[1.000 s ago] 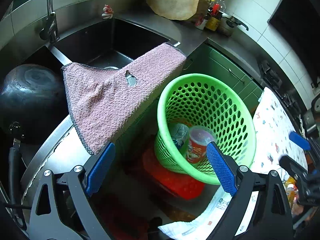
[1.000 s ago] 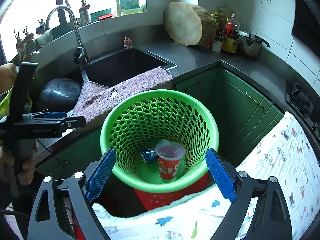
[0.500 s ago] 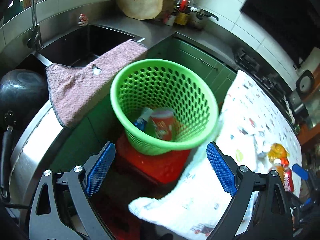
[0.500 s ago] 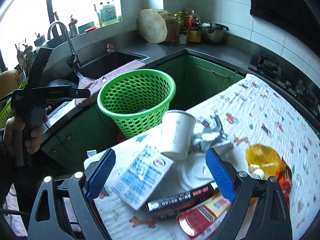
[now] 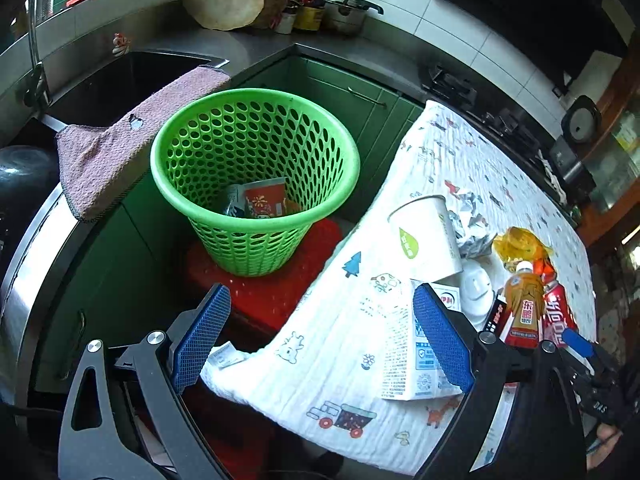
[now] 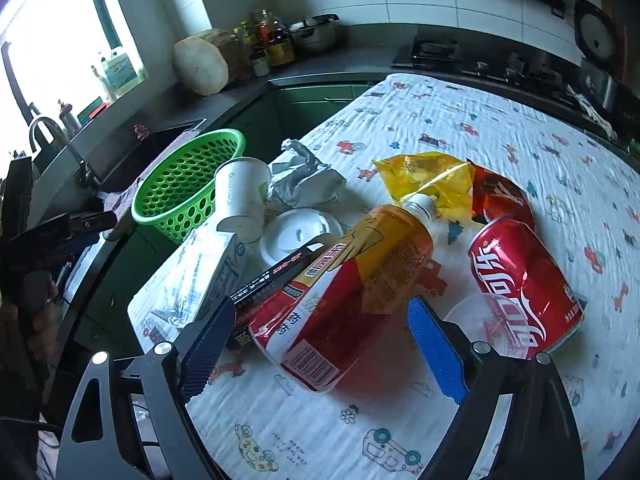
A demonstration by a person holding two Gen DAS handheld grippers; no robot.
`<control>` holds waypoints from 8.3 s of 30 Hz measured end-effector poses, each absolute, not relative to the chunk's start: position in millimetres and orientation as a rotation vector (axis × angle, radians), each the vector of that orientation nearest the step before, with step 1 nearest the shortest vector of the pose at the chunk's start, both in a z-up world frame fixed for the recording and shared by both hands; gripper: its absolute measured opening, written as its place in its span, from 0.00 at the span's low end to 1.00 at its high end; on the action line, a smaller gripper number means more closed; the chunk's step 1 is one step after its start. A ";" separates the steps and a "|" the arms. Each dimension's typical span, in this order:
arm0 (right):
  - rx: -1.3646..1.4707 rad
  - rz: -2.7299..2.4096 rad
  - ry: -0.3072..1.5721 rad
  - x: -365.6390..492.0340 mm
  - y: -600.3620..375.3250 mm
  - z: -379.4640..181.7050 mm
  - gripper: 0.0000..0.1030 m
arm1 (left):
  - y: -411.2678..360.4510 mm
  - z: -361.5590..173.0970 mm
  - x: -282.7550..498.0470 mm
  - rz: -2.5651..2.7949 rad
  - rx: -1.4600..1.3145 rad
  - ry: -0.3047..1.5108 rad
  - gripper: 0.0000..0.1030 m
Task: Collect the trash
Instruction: 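Grasp the white milk carton with the left tool while the right tool grasps the gold drink bottle, then drop the milk carton into the green basket with the left tool while the right tool carries the bottle, then lower the gold drink bottle into the green basket and open the right tool, then reach the right tool to the black box on the table and grasp it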
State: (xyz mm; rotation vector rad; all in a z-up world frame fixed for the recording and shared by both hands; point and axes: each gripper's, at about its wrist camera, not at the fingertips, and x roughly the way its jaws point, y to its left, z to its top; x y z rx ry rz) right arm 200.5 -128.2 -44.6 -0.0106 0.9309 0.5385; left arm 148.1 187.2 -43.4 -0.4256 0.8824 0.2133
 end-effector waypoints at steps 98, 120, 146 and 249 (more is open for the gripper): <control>0.038 0.581 0.932 209.2 -85.3 -10.8 0.62 | 210.1 -24.6 229.4 0.196 -0.299 0.910 0.65; -0.065 0.698 0.908 266.5 37.4 13.1 0.62 | 343.3 -106.0 315.0 0.350 -0.435 1.021 0.76; -0.193 0.797 0.972 342.3 233.7 -42.8 0.62 | 396.4 -55.5 198.0 0.474 -0.500 0.856 0.82; 0.270 0.449 1.157 208.8 -109.5 -101.2 0.59 | 151.6 -49.4 240.0 0.087 -0.304 0.955 0.89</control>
